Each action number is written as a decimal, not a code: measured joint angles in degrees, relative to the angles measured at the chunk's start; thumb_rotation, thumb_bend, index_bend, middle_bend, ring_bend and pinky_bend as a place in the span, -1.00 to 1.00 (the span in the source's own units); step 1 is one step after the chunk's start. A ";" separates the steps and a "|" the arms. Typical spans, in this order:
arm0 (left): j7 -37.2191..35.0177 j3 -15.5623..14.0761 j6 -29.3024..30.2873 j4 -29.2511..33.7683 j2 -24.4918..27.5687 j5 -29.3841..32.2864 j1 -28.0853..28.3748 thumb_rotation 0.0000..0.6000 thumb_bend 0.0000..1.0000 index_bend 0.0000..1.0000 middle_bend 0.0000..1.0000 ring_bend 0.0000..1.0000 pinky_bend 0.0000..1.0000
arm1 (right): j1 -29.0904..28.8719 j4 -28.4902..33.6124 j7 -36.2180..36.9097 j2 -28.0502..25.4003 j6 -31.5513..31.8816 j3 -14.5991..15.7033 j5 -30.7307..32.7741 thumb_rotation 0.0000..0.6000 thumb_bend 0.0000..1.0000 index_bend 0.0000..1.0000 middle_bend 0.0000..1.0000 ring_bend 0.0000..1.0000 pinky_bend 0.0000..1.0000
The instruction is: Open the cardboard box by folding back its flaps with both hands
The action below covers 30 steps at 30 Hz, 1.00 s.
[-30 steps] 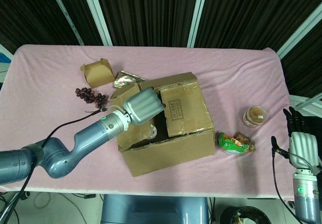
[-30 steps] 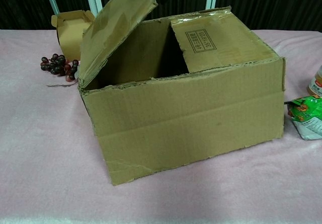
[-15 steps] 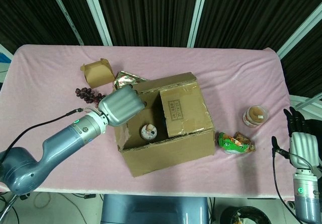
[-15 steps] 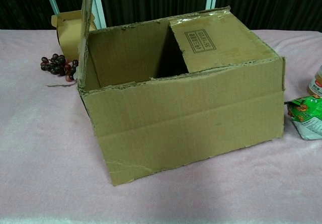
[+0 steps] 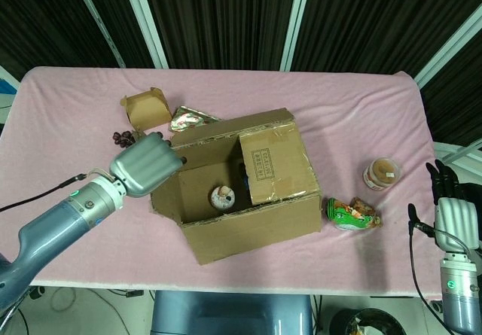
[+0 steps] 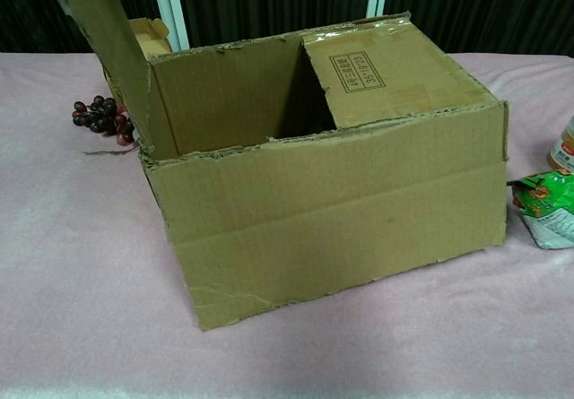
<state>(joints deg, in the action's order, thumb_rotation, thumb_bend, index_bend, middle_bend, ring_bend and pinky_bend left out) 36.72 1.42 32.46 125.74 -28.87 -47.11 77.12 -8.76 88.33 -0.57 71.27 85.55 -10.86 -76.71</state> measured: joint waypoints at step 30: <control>-18.25 -3.87 47.80 -5.46 -10.33 -32.83 -43.77 1.00 -0.62 -1.00 -1.00 -1.00 -1.00 | 0.13 0.54 -1.20 -0.79 0.51 0.74 -2.96 1.00 -0.16 -1.00 -1.00 -1.00 -0.56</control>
<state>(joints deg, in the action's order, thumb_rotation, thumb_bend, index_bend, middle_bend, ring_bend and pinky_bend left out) 18.47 -2.45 80.26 120.28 -39.20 -79.94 33.35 -8.63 88.87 -1.78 70.48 86.06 -10.12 -79.67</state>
